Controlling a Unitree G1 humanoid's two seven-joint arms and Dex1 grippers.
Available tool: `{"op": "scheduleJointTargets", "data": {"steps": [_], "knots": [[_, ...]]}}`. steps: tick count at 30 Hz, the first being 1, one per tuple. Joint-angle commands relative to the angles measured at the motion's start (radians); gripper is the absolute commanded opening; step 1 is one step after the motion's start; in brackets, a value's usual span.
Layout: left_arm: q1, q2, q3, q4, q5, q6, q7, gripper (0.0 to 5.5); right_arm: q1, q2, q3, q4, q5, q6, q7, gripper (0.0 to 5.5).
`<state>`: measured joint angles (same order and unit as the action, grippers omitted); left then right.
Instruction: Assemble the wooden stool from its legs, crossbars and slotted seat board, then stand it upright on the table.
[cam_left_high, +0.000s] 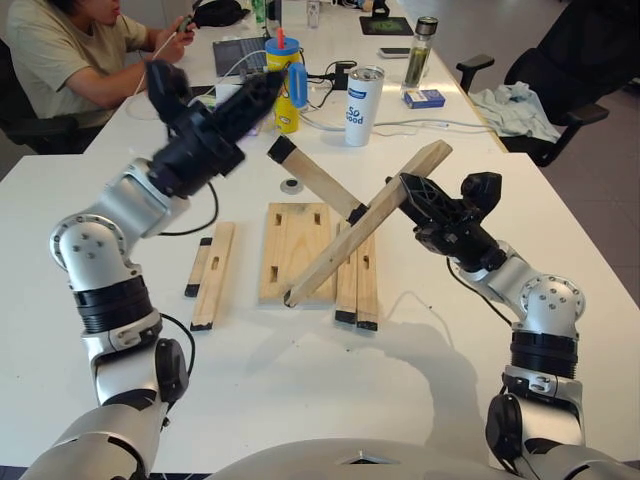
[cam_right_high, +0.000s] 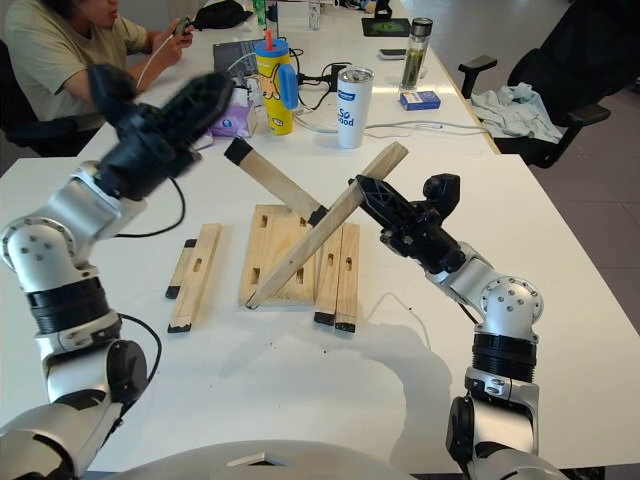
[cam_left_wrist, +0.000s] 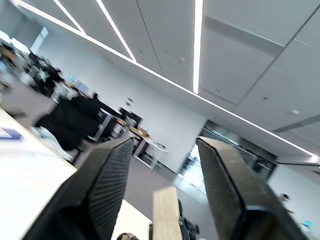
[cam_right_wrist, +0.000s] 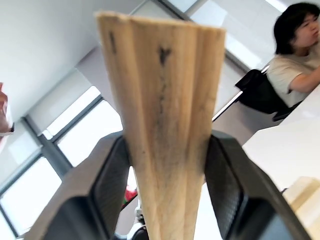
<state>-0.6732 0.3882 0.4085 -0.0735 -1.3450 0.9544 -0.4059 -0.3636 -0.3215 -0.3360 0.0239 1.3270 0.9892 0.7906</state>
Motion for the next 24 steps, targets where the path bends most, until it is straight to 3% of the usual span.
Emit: {"op": "scheduleJointTargets", "data": {"steps": [1,4,6,11,24], "knots": [[0.097,0.132,-0.029,0.039,0.201,-0.077,-0.088,3.05,0.025,-0.031,0.021,-0.039,-0.120,-0.104,0.063,2.08],[0.238,0.190,-0.105,0.050,0.380,-0.163,-0.165,3.56,-0.019,-0.050,0.017,0.034,-0.166,-0.147,0.129,2.08],[0.340,0.240,-0.245,-0.012,0.532,-0.226,-0.234,3.85,-0.060,-0.064,0.037,0.092,-0.216,-0.185,0.197,2.08],[0.450,0.280,-0.565,-0.077,0.865,-0.405,-0.342,3.87,-0.197,-0.090,0.105,0.303,-0.386,-0.344,0.383,2.08],[0.432,0.273,-0.782,-0.007,1.208,-0.645,-0.467,3.87,-0.385,-0.095,0.210,0.668,-0.680,-0.580,0.654,2.08]]}}
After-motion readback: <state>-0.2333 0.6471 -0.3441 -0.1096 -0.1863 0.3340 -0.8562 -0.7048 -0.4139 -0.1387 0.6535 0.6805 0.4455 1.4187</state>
